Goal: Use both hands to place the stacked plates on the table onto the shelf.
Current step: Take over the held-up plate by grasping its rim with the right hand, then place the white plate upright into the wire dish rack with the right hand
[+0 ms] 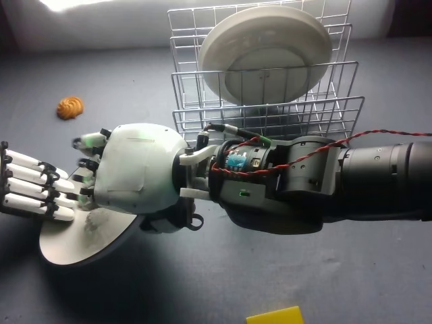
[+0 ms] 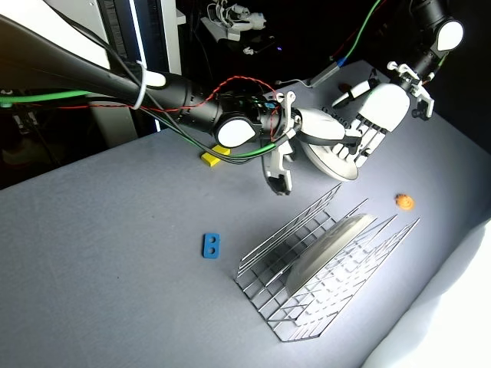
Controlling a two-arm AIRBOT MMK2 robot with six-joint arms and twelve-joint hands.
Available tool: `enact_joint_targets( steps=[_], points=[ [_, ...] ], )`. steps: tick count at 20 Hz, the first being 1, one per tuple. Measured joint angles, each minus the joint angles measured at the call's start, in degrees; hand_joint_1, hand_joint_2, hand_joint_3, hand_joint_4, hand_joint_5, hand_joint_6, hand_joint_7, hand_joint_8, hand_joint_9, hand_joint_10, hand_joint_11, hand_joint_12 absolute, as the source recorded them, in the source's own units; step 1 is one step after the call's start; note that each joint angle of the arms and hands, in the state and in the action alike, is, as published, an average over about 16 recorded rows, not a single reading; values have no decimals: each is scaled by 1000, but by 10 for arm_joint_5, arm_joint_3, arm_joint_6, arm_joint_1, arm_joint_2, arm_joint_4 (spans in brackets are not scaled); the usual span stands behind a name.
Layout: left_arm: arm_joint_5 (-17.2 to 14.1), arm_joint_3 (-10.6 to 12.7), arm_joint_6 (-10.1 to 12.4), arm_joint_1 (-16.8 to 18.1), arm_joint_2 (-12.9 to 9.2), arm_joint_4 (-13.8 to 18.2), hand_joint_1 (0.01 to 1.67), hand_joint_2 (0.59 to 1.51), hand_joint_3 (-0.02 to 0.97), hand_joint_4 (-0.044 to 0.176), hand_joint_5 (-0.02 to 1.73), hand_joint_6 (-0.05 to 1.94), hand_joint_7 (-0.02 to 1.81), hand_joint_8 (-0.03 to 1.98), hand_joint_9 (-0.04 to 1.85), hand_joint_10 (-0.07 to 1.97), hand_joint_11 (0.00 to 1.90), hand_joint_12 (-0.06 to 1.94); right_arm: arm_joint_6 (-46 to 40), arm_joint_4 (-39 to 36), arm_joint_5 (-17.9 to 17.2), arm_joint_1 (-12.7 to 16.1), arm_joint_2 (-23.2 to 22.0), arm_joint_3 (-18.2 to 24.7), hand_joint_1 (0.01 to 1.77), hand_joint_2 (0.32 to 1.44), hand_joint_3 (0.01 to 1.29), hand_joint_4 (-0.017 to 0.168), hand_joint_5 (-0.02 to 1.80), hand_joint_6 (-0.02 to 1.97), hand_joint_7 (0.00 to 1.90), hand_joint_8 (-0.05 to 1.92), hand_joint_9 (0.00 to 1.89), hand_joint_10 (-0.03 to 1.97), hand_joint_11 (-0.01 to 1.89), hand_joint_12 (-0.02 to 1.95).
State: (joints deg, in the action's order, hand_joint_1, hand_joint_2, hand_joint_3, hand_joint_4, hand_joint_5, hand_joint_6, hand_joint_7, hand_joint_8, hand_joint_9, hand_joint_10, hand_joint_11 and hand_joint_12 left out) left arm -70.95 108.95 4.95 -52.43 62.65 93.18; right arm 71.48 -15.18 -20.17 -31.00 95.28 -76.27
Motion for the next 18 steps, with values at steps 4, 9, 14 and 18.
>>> enact_joint_targets(
  steps=[4, 9, 14, 18],
  points=[
    [-3, 1, 4, 9, 2, 4, 13, 1107, 19, -8, -10, -22, -3, -11, -20, -36, 19, 23, 3, -1, -8, 0, 4, -7, 1111, 972, 15, -4, 591, 352, 676, 333, 761, 343, 495, 1112],
    [-10, 8, 12, 32, 4, 2, 13, 1101, 18, -5, -5, -15, 3, -10, -10, -21, 20, 18, 8, -1, -15, 0, -15, 11, 1166, 1020, 15, -9, 737, 606, 880, 596, 999, 601, 775, 1141],
    [-18, 18, 22, 66, 2, -5, 14, 1098, 18, -2, 0, -2, 11, -9, 3, -7, 19, 12, 12, 5, -12, 4, -59, 57, 1193, 1021, 16, -11, 757, 829, 935, 794, 1086, 794, 931, 1116],
    [-26, 26, 28, 93, -3, -12, 13, 1100, 18, 2, 5, 9, 17, -8, 13, 4, 19, 9, 13, 22, 4, 15, -114, 115, 1224, 1021, 15, -9, 791, 875, 978, 791, 1098, 865, 946, 1100]
  ],
)
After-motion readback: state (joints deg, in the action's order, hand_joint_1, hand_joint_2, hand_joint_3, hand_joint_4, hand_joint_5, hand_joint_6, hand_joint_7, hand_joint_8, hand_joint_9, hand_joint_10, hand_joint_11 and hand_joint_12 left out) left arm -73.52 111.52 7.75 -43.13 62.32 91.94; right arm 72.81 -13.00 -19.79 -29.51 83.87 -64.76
